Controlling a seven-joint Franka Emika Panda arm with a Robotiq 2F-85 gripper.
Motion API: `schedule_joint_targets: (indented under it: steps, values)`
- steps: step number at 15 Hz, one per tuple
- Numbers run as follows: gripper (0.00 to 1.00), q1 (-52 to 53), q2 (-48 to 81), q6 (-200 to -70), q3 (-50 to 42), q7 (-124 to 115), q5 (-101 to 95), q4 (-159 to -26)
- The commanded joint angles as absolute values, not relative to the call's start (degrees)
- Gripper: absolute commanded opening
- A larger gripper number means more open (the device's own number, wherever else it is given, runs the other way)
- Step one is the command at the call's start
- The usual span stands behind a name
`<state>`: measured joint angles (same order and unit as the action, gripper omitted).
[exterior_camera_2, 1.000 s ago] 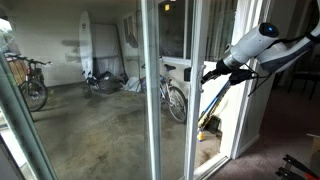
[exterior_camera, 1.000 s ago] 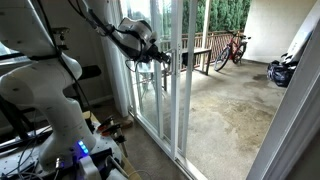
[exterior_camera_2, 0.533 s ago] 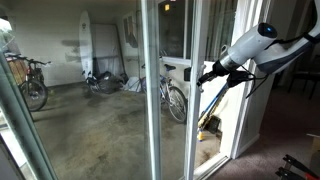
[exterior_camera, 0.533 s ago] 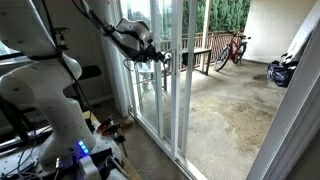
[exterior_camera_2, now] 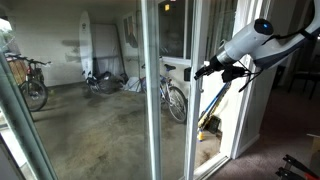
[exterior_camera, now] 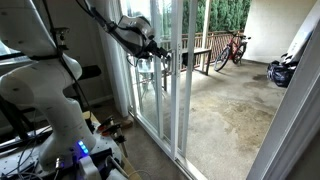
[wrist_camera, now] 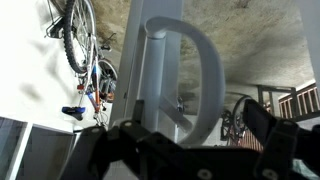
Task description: Push the front glass door fully to the right
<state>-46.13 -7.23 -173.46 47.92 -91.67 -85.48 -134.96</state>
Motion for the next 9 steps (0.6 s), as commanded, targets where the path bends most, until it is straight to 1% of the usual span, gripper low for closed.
schedule_joint_targets:
  steps: [1,9]
  values:
    - [1.0,-47.9,-4.7,-171.8,47.4,-95.5,-89.1,-132.8]
    - [1.0,-48.7,-1.5,-172.4,45.6,-95.6,-90.7,-130.4]
